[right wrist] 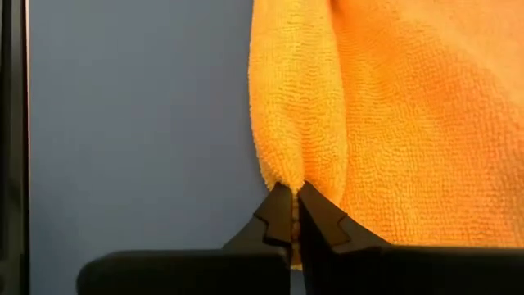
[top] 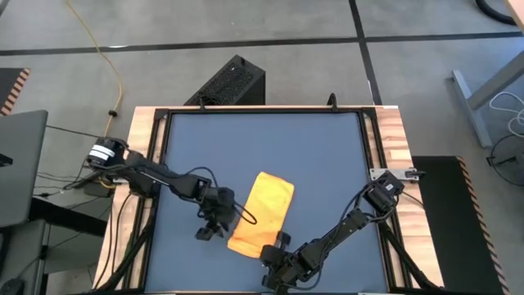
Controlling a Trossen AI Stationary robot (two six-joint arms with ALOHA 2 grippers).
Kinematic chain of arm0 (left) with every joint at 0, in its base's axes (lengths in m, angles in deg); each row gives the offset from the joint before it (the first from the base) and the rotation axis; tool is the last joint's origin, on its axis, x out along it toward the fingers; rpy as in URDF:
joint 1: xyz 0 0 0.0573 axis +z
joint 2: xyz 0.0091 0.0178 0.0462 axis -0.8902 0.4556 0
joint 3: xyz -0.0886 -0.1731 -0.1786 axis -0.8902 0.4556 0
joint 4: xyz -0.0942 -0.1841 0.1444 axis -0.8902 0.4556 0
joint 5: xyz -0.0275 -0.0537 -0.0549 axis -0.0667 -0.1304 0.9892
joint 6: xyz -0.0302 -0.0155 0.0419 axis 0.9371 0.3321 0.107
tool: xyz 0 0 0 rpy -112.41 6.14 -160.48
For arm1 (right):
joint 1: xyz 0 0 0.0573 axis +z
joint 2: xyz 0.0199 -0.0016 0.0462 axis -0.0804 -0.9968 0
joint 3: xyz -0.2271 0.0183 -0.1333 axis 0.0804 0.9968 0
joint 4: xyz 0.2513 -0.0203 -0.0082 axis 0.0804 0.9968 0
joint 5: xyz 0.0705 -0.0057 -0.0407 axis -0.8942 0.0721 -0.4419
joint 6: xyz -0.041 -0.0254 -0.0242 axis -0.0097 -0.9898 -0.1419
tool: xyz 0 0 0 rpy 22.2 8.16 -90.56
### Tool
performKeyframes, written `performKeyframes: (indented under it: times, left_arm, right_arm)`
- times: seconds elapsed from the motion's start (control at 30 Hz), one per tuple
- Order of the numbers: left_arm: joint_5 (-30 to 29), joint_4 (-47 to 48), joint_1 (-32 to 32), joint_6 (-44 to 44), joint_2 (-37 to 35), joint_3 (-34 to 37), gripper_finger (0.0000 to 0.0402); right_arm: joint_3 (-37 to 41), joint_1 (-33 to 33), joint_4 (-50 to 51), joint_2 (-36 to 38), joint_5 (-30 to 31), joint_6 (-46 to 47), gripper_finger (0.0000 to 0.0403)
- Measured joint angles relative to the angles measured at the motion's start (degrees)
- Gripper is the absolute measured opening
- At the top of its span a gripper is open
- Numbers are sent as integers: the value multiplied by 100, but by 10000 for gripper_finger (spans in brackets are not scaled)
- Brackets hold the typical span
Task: Roll towel into tight, uniform cylinder
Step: Roll the orange microfiber cloth
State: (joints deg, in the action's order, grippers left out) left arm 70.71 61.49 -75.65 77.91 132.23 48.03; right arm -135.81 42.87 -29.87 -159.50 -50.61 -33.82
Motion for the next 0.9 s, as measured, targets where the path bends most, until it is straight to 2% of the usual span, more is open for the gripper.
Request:
performKeyframes:
  times: [0.13, 0.3, 0.47, 0.6, 0.9]
  left_arm:
    - [-152, 66, -157, -502, -213, 8, 130]
    - [-182, -950, -480, -735, -272, 276, 130]
    - [-560, -1545, -697, -1010, -256, 496, 130]
    - [-634, -2274, -955, -1264, -256, 763, 130]
    - [-2322, -3049, -1838, -1837, -122, 1013, 130]
  right_arm:
    - [4, 0, -121, -8, 27, 344, 20]
    - [11, 53, -261, 5, 94, 761, 20]
    - [15, 103, -362, 44, 33, 875, 20]
    - [15, 103, -361, 46, 36, 1098, 20]
    - [15, 58, -360, 57, 31, 1278, 20]
